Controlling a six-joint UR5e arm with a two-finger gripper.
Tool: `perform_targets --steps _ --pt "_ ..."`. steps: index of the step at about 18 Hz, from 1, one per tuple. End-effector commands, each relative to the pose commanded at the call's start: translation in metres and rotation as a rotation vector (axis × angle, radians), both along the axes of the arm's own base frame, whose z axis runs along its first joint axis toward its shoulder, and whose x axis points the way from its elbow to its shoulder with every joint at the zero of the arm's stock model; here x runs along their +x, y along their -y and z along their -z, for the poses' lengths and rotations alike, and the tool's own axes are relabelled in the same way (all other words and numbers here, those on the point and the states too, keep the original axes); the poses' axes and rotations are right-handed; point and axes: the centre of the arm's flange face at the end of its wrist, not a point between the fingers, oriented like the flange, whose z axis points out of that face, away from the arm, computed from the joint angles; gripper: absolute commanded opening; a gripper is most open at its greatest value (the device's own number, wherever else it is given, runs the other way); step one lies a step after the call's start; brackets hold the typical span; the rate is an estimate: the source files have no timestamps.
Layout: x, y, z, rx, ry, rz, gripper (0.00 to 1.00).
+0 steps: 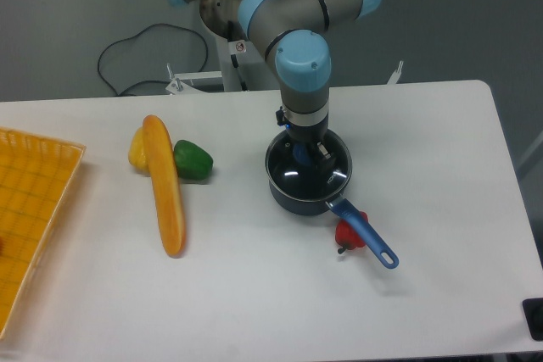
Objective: Open the lid
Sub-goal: 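Close the gripper around the blue knob of the glass lid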
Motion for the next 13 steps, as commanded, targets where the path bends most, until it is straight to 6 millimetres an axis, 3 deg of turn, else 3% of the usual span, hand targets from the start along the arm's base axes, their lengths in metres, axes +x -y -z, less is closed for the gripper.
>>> perform_targets --steps 3,13 --pt "-0.0003 -0.0002 -0.0005 0.000 0.000 0.000 0.45" --pt "-0.0062 -0.0040 -0.0070 0.006 -0.012 -0.012 0.42"
